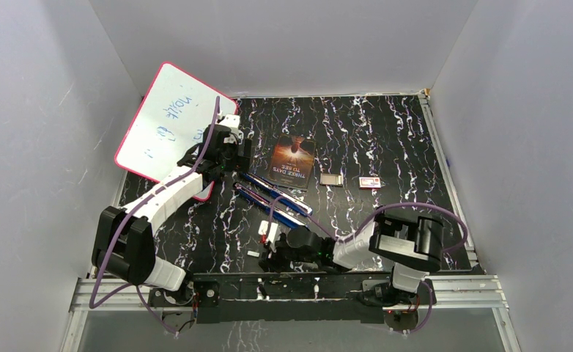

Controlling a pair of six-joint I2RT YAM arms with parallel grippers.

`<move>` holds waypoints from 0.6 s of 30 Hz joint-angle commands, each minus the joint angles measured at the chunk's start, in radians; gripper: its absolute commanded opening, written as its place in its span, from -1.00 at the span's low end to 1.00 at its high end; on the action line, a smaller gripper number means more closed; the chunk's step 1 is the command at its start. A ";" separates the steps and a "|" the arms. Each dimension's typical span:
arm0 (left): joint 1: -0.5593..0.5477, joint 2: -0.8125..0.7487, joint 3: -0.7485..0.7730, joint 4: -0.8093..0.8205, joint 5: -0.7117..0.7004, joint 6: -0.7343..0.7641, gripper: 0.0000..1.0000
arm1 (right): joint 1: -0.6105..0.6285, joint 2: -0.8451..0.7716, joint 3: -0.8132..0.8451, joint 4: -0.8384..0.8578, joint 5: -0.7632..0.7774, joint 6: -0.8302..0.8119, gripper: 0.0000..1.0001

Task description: Load the staples into the stapler

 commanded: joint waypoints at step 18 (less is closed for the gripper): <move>0.002 -0.020 0.025 -0.012 -0.002 0.010 0.88 | 0.038 0.134 -0.027 0.145 0.079 -0.044 0.03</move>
